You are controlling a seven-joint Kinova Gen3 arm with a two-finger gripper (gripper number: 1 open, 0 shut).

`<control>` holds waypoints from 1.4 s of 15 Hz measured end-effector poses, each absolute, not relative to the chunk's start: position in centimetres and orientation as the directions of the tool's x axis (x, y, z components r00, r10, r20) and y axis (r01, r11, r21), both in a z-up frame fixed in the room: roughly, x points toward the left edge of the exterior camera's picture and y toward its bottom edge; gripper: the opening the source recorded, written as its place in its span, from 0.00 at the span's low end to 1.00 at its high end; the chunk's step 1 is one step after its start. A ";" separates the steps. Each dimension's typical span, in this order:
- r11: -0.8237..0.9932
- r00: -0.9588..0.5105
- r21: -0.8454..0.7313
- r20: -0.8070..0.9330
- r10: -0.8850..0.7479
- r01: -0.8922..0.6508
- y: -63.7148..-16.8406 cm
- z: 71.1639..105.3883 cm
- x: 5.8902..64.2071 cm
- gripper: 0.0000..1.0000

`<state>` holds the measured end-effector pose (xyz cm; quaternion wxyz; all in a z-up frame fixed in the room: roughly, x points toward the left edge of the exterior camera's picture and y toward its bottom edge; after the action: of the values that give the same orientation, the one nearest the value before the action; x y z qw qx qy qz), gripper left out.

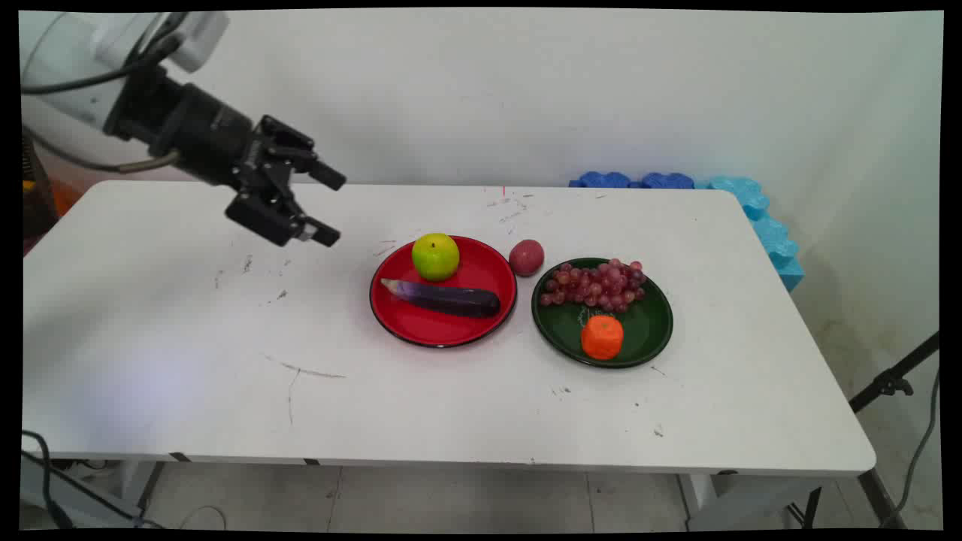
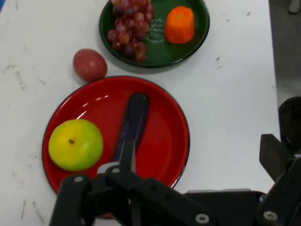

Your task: Pick up the mandarin from the green plate

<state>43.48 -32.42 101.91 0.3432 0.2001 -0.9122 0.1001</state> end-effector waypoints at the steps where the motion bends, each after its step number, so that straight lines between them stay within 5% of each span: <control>1: 0.900 -0.685 -0.039 0.663 -0.302 -0.434 -32.8 102.3 42.6 1.00; 10: 0.905 -0.722 -0.019 0.610 -0.325 -0.424 -37.5 103.9 32.5 1.00; 21: 0.896 -0.771 -0.013 0.514 -0.375 -0.445 -43.5 96.4 18.7 1.00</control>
<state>18.68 -43.47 96.43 0.2583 0.2184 -0.9387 0.0669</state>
